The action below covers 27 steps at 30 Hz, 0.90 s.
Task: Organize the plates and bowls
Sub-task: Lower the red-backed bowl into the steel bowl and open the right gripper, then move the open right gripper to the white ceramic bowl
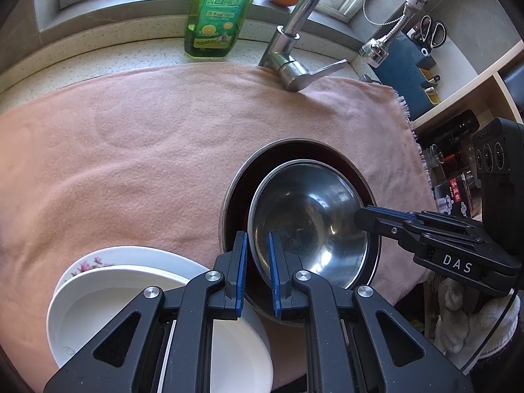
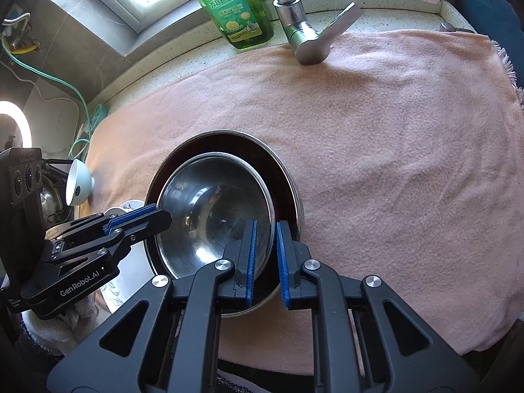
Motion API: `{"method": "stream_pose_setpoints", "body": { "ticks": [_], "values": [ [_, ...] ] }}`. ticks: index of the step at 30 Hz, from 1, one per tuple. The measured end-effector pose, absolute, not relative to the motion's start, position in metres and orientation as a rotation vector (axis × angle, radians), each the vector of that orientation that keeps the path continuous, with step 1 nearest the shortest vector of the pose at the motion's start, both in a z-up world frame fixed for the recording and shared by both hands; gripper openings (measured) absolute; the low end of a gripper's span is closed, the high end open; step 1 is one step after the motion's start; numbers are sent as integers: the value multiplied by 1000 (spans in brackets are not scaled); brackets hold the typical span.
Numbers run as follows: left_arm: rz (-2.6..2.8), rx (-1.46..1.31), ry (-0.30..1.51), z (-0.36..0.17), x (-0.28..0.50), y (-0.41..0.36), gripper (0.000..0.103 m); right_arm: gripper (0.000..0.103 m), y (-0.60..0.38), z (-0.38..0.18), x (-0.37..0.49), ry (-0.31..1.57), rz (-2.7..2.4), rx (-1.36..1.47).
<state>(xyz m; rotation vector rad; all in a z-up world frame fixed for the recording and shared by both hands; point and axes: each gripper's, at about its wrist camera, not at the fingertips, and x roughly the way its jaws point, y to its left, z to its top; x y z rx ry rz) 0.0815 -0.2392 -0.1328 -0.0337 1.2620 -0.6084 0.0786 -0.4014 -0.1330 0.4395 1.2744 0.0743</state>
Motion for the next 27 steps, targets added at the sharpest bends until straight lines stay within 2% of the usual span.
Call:
{"method": "stream_pose_setpoints", "body": {
  "ticks": [9, 17, 19, 21, 26, 27],
  "values": [
    [-614, -40, 1243, -127, 84, -234, 12, 14, -401, -120, 74, 1226, 60, 454],
    [-635, -66, 1170, -100, 82, -222, 12, 15, -387, -84, 78, 1142, 68, 390],
    [-631, -86, 1156, -93, 83, -213, 12, 21, -377, -74, 81, 1119, 78, 369],
    [-624, -98, 1136, -86, 83, -205, 12, 46, -370, -65, 83, 1083, 91, 367],
    [-591, -139, 1103, -73, 82, -174, 12, 49, -346, -52, 95, 1054, 137, 367],
    [-581, -146, 1097, -71, 82, -168, 15, 49, -340, -50, 97, 1051, 147, 355]
  ]
}}
